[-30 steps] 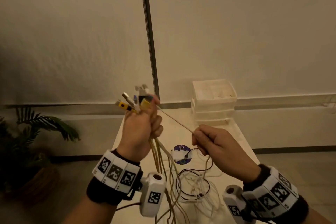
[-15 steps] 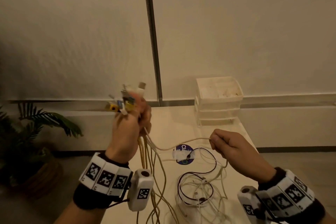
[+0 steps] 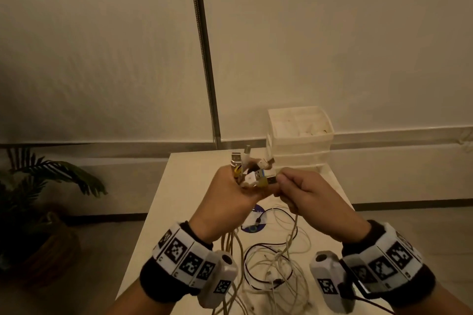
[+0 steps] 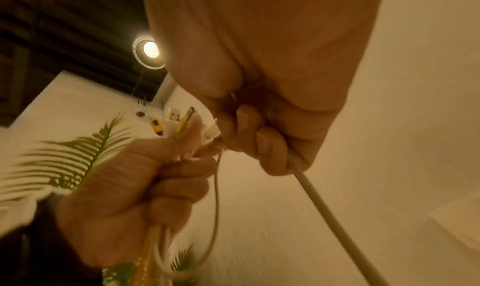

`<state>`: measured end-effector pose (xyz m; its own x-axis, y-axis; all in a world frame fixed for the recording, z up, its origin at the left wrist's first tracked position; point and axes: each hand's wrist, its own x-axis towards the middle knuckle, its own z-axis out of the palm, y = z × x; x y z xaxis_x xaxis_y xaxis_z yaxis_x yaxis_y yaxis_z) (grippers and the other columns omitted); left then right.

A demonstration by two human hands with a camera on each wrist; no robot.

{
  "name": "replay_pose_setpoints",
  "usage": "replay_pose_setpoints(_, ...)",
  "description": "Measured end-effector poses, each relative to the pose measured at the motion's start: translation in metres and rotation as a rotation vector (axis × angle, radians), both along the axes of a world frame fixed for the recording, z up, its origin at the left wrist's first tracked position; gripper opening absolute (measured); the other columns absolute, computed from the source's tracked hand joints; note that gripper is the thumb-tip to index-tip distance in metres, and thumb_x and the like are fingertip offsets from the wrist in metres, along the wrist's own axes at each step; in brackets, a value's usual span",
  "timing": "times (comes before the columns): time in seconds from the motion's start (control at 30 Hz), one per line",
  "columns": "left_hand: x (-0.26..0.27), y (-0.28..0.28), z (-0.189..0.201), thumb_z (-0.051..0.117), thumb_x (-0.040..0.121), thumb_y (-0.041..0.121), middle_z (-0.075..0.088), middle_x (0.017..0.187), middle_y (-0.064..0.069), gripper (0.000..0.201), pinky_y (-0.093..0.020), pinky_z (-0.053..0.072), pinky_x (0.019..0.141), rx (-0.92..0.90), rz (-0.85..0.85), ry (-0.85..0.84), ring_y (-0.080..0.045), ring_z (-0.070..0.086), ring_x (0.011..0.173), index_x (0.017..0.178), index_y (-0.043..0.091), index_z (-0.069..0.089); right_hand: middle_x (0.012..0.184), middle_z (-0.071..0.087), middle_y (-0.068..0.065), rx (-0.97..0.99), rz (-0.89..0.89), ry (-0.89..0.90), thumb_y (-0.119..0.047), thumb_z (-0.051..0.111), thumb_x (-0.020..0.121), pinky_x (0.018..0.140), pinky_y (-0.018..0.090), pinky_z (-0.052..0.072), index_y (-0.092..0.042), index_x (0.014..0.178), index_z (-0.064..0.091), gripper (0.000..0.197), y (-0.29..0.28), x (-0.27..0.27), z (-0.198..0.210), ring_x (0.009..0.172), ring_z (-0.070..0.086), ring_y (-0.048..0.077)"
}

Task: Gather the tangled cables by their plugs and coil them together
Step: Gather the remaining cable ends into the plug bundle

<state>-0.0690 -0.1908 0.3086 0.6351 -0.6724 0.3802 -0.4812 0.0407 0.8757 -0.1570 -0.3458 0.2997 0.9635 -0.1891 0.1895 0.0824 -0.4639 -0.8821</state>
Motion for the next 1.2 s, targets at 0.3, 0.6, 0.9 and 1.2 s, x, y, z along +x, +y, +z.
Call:
replay_pose_setpoints(0.3,0.016,0.005,-0.009,0.06,0.092,0.002,0.063,0.06,0.006,0.027,-0.02,0.042,0.047,0.099,0.165,0.005,-0.002,0.057,0.052,0.073,0.018,0.072,0.057,0.041,0.006,0.154,0.107,0.068,-0.018,0.042,0.102,0.05,0.026,0.03,-0.008,0.082,0.062,0.03,-0.008,-0.006,0.003,0.052,0.034,0.017)
replay_pose_setpoints(0.6,0.056,0.048,0.006,0.065,0.092,0.016,0.049,0.054,0.011,0.021,-0.022,0.03,0.042,-0.183,0.405,0.271,-0.002,0.036,0.042,0.111,0.011,0.069,0.056,0.038,0.003,0.125,0.002,0.161,-0.017,0.042,0.101,0.05,0.023,0.029,-0.008,0.079,0.061,0.03,-0.025,-0.022,-0.015,0.05,0.031,0.011)
replay_pose_setpoints(0.9,0.0,0.011,0.009,0.062,0.092,0.008,0.058,0.051,0.02,0.016,-0.006,0.035,0.048,0.154,-0.062,0.017,0.007,0.049,0.044,0.101,0.019,0.07,0.058,0.039,0.005,0.007,0.063,0.079,-0.016,0.044,0.101,0.051,0.029,0.028,-0.011,0.076,0.061,0.03,0.0,-0.004,0.01,0.054,0.032,0.018)
replay_pose_setpoints(1.2,0.005,0.016,-0.002,0.062,0.091,0.004,0.056,0.049,0.02,0.023,-0.01,0.033,0.047,0.088,0.06,0.028,0.003,0.048,0.042,0.08,0.024,0.066,0.055,0.044,-0.003,-0.03,0.115,0.055,-0.018,0.044,0.101,0.052,0.021,0.033,-0.008,0.085,0.064,0.028,0.011,-0.007,0.018,0.052,0.037,0.008)
